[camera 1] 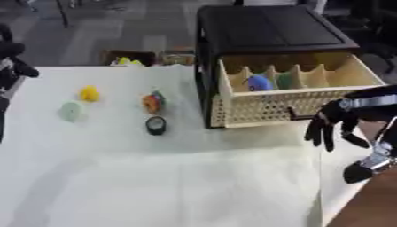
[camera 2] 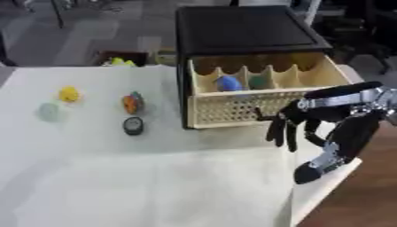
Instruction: Pick up objects from table and place into drawer.
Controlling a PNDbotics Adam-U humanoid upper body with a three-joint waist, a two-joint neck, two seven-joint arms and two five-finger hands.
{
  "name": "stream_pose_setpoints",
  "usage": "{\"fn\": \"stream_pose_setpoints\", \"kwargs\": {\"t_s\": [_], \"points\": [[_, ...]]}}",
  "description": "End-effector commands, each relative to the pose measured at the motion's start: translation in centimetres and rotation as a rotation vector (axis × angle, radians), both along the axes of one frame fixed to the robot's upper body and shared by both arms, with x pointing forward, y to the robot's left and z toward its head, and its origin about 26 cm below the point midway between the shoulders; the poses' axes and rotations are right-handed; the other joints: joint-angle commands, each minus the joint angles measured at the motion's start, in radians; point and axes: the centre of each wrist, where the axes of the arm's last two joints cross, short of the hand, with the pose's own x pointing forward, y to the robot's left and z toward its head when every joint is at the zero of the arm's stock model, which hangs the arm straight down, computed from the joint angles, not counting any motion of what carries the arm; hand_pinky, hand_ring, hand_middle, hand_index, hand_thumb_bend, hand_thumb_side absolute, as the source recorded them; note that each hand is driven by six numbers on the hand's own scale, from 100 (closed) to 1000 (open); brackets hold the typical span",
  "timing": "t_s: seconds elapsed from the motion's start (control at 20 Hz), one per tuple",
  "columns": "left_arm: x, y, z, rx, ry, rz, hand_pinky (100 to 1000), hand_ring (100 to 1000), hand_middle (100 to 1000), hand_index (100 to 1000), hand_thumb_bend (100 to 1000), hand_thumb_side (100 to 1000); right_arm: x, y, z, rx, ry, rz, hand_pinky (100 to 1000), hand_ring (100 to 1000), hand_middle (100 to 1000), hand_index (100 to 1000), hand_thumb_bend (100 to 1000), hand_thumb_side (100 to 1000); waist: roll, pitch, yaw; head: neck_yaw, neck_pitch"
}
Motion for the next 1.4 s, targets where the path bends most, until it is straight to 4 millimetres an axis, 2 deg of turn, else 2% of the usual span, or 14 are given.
{"fn": "stream_pose_setpoints", "kwargs": {"t_s": [0.05,0.25,0.45,0.7,0.75,0.8,1.1,1.4], "points": [[-0.3,0.0,0.6,0.007,-0.022,0.001,592,725,616,724,100,985,0.1,-0.4,0.4,-0.034,0.019,-0.039,293,626,684,786,645,336,0.001,-0.009,0.004,-0.002,-0.007],[-0.3,0.0,0.5,0.008,-0.02,0.002,592,725,617,723,100,987,0.7,-0.4,-0.7,-0.043,0.074,-0.075,315,633,690,783,626,290,0.003,-0.007,0.009,-0.005,-0.01],[-0.3,-0.1,0.5,0.009,-0.019,-0.001,593,725,618,723,100,987,1.1,0.0,-1.3,-0.046,0.101,-0.084,331,641,698,789,598,282,0.004,-0.007,0.012,-0.007,-0.011],[-0.3,-0.1,0.4,0.008,-0.019,-0.003,594,726,618,723,100,987,1.4,0.4,-1.4,-0.047,0.102,-0.085,341,649,708,818,602,284,0.006,-0.007,0.015,-0.009,-0.011],[-0.3,-0.1,0.4,0.009,-0.019,-0.004,594,726,618,723,100,980,1.5,0.5,-1.4,-0.048,0.1,-0.083,343,651,717,824,579,299,0.007,-0.007,0.016,-0.01,-0.011],[-0.3,-0.1,0.4,0.009,-0.019,-0.005,594,726,618,723,100,986,1.5,0.6,-1.4,-0.049,0.098,-0.082,344,652,730,830,617,283,0.008,-0.006,0.017,-0.011,-0.011],[-0.3,-0.2,0.3,0.01,-0.02,-0.007,596,726,618,722,100,990,2.0,0.8,-1.3,-0.052,0.085,-0.086,345,653,783,839,620,287,0.01,-0.003,0.024,-0.015,-0.015],[-0.3,-0.3,0.3,0.016,-0.023,-0.008,597,723,618,722,100,994,2.4,0.6,-1.5,-0.058,0.087,-0.101,344,651,781,837,615,277,0.013,0.005,0.033,-0.015,-0.019]]}}
